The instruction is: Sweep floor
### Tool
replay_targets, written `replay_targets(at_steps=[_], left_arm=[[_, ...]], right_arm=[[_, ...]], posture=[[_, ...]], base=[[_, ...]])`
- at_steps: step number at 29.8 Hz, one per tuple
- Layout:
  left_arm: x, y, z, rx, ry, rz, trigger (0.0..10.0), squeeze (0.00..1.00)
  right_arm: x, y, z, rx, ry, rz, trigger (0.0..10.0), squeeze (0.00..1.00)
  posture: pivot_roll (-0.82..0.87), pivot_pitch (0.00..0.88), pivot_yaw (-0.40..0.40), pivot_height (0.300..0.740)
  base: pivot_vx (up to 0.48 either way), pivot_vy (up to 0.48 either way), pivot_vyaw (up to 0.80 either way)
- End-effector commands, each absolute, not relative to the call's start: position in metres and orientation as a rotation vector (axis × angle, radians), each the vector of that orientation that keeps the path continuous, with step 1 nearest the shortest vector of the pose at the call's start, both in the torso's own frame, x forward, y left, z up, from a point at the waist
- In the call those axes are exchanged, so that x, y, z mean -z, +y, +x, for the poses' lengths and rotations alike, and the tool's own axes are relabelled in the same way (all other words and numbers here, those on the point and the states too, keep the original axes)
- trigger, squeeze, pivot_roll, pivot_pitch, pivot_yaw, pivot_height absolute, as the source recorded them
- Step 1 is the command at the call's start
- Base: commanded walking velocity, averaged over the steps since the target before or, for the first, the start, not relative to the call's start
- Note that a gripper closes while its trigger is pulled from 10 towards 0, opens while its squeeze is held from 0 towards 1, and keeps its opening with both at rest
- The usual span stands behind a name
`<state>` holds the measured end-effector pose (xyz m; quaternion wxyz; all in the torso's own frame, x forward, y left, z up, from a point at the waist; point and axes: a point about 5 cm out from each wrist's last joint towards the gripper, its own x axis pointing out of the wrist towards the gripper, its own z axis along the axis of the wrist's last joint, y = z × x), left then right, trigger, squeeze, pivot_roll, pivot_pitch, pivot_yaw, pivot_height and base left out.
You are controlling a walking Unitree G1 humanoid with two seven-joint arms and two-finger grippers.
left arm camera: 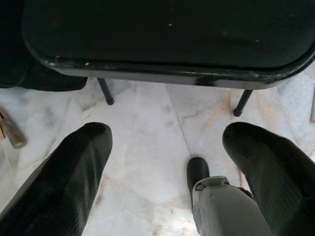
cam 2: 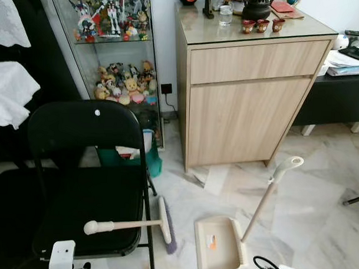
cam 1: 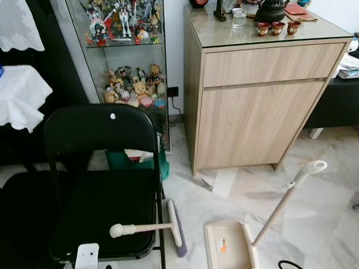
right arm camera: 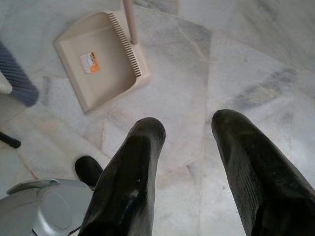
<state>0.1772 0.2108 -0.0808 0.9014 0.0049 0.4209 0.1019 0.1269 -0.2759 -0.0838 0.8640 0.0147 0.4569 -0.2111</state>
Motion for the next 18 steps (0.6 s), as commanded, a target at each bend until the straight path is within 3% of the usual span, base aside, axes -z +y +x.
replay_targets(at_steps=[1, 7, 18], left_arm=[[0.0834, 0.2152, 0.1708, -0.216, 0.900, 0.028, 10.0, 0.00], [0.0820, 0.2165, 0.1731, -0.202, 0.894, 0.053, 10.0, 0.00], [0.0811, 0.2160, 0.1752, -0.199, 0.888, 0.056, 10.0, 0.00]], right_arm=[[0.0841, -0.2755, 0.1261, 0.452, 0.955, 0.042, 10.0, 0.00], [0.0845, -0.2749, 0.1258, 0.459, 0.953, 0.052, 10.0, 0.00], [0.0859, -0.2764, 0.1206, 0.476, 0.969, 0.065, 10.0, 0.00]], posture=[[-0.25, 0.000, 0.052, 0.740], [-0.25, 0.000, 0.054, 0.740], [-0.25, 0.000, 0.056, 0.740]], base=[[0.000, 0.000, 0.00], [0.000, 0.000, 0.00], [0.000, -0.411, 0.00]])
